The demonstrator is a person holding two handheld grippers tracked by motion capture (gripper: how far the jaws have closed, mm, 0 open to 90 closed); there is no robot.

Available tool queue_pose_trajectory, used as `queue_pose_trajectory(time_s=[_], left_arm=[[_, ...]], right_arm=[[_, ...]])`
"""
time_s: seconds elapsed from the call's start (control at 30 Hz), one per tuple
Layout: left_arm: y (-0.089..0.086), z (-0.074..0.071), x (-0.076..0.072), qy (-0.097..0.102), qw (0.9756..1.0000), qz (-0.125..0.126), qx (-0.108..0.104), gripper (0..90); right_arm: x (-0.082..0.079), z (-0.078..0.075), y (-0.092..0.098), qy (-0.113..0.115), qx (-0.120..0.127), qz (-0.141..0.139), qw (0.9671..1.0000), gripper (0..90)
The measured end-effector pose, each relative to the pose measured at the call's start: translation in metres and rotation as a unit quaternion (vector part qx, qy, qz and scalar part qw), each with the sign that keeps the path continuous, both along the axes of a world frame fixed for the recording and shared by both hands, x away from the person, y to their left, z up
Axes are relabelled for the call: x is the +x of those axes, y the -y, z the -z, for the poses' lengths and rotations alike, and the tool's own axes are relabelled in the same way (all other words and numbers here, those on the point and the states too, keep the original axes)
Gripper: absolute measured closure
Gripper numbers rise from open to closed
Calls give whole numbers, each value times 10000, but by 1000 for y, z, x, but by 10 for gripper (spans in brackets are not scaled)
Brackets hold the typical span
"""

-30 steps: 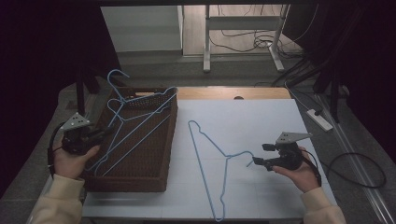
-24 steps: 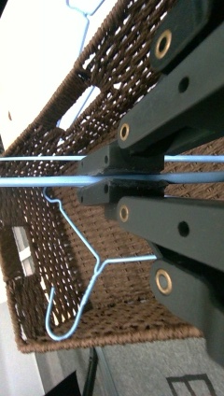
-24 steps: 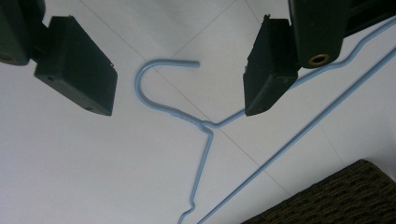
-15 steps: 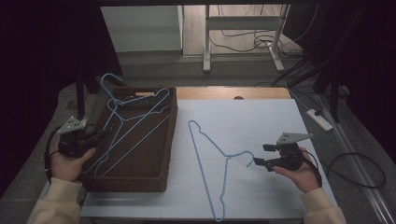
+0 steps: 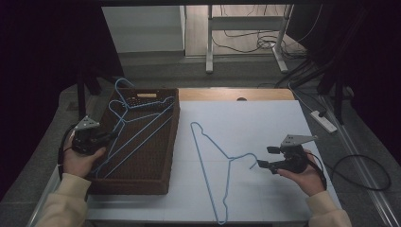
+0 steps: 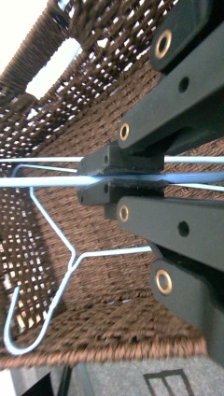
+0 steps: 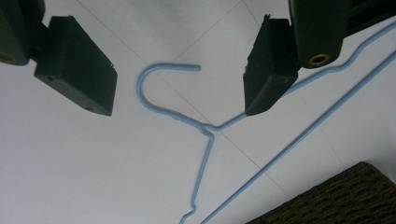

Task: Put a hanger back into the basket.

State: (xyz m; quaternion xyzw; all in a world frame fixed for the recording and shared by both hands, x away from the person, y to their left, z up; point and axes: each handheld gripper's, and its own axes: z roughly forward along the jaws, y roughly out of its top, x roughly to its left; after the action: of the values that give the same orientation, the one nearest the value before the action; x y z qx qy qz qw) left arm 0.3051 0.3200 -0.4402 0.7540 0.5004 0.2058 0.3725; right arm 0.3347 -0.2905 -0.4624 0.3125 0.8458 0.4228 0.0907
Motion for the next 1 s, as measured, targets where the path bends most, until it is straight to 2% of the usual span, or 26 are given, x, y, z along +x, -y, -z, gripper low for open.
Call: queue_pose_trajectory(time_s=[0.03,0.07,0.17,0.3,0.4,0.43,0.53,0.6,0.63,0.67,0.7,0.73,0.77,0.9,1.0], left_arm=[[0,2,2,-63,10000,7,13,861],[1,5,5,-251,9997,56,51,861],[4,10,8,-479,9986,128,170,860],[6,12,11,-590,9979,96,256,859],[7,17,15,-932,9950,102,345,857],[7,19,16,-983,9942,37,435,857],[6,21,18,-1092,9929,-6,472,834],[7,20,17,-1046,9931,-84,524,764],[7,18,17,-959,9936,-165,573,764],[7,16,16,-872,9939,-255,620,693],[8,11,14,-713,9949,-350,623,525],[8,11,14,-713,9949,-350,623,475],[8,8,13,-617,9955,-375,614,475],[12,-3,6,-267,9988,-167,372,345],[18,-9,1,-136,9997,36,193,319]], right_arm=[[0,0,0,6,3,0,10000,265],[0,0,0,5,-4,-7,10000,265],[-1,0,0,11,-20,-24,10000,266],[0,0,-1,-1,-37,-38,10000,267],[-1,0,-1,6,-34,-30,10000,266],[-1,0,-1,6,-34,-30,10000,266],[-1,0,-1,4,-22,-35,10000,267],[-1,0,-1,2,-21,-34,10000,266],[-1,0,0,4,-19,-32,10000,266],[-1,0,0,9,-18,-30,10000,266],[-1,0,0,13,-14,-30,10000,267],[-1,0,0,13,-14,-30,10000,267],[-2,1,0,10,-17,-29,10000,267],[-2,1,1,0,-25,-12,10000,267],[-2,2,0,12,-19,-8,10000,267]])
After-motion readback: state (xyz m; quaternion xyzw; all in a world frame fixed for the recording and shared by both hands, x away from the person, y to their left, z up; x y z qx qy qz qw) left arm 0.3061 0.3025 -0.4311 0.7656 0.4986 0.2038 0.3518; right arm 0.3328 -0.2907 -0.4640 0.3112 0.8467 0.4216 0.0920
